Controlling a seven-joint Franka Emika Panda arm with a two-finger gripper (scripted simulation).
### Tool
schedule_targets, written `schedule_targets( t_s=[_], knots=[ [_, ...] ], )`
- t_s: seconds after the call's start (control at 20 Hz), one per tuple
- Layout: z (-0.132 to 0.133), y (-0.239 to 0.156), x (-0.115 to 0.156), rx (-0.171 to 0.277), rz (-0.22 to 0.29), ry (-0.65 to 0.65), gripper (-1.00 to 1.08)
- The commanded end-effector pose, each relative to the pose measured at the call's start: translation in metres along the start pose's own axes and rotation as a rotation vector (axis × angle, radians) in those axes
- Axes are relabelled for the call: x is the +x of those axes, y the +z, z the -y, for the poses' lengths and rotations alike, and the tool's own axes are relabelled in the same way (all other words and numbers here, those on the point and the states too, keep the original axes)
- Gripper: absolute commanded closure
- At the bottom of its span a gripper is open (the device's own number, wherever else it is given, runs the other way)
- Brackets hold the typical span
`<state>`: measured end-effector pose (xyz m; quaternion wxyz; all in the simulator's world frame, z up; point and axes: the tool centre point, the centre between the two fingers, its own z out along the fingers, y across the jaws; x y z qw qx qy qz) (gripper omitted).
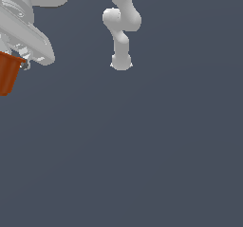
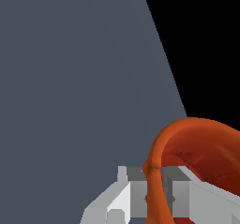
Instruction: Pick up the object and move it to a goal position.
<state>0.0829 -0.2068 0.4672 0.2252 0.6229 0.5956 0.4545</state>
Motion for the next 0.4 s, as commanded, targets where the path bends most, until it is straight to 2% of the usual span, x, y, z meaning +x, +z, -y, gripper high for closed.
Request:
schedule_targets(
  t_s=[0.0,0.15,0.35],
  knots=[
    [-0.0147,-0.0136,-0.0002,-0.027,0.001,-0.020,1.08],
    [-0.0211,-0.0199,-0.0002,-0.040,0.001,-0.028,1.08],
    [-0.0185,-0.0172,0.0006,-0.036,-0.002,-0.024,1.08]
  ],
)
